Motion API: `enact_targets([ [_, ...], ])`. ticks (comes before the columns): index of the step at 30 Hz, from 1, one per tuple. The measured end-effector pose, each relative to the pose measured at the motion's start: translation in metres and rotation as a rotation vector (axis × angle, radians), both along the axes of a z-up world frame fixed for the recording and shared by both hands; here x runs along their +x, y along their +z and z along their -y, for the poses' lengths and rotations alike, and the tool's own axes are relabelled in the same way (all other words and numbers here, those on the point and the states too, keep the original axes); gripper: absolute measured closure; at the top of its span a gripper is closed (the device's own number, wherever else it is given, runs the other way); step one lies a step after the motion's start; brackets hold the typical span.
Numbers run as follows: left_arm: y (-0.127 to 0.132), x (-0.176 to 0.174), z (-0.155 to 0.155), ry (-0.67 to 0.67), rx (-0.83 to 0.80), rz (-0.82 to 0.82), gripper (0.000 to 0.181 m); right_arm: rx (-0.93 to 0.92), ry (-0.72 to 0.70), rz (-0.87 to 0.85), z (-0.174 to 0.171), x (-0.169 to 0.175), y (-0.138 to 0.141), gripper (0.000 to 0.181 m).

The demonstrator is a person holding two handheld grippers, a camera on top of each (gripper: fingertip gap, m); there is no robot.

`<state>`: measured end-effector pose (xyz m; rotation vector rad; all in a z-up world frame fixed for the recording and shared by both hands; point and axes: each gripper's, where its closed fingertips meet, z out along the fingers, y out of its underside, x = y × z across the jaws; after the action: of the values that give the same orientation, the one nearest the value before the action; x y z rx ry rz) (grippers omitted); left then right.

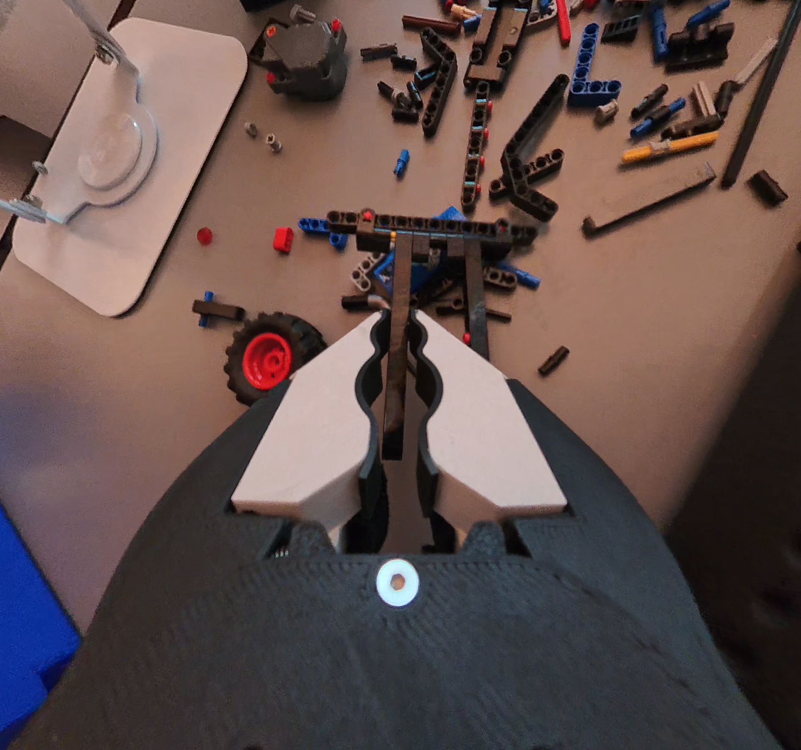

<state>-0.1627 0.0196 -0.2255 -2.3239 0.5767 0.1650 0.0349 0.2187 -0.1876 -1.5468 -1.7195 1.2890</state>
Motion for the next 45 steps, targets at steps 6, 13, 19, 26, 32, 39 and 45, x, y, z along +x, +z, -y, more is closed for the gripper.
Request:
enact_targets([
  [6,-0.002,0.000,-0.021,-0.026,0.008,0.008,0.168,0.151,0.234,0.232,0.063,0.040,-0.038,0.118],
  [13,0.001,0.007,-0.037,-0.040,0.086,-0.005,0.152,0.289,0.263,0.300,0.086,0.078,-0.048,0.107],
  [19,0.005,0.007,-0.044,-0.041,0.136,-0.028,0.152,0.376,0.290,0.381,0.090,0.071,-0.068,0.100],
  [26,-0.002,0.007,-0.051,-0.036,0.142,-0.056,0.152,0.375,0.223,0.318,0.082,0.039,-0.066,0.105],
  [32,0.005,0.016,-0.055,-0.061,0.186,-0.058,0.152,0.475,0.167,0.308,0.068,0.023,-0.053,0.102],
  [39,0.020,0.029,-0.069,-0.082,0.246,-0.050,0.145,0.504,0.094,0.186,0.052,0.014,0.003,0.101],
  [45,0.035,0.040,-0.089,-0.093,0.270,-0.047,0.140,0.614,-0.020,0.197,0.008,0.000,0.038,0.101],
])
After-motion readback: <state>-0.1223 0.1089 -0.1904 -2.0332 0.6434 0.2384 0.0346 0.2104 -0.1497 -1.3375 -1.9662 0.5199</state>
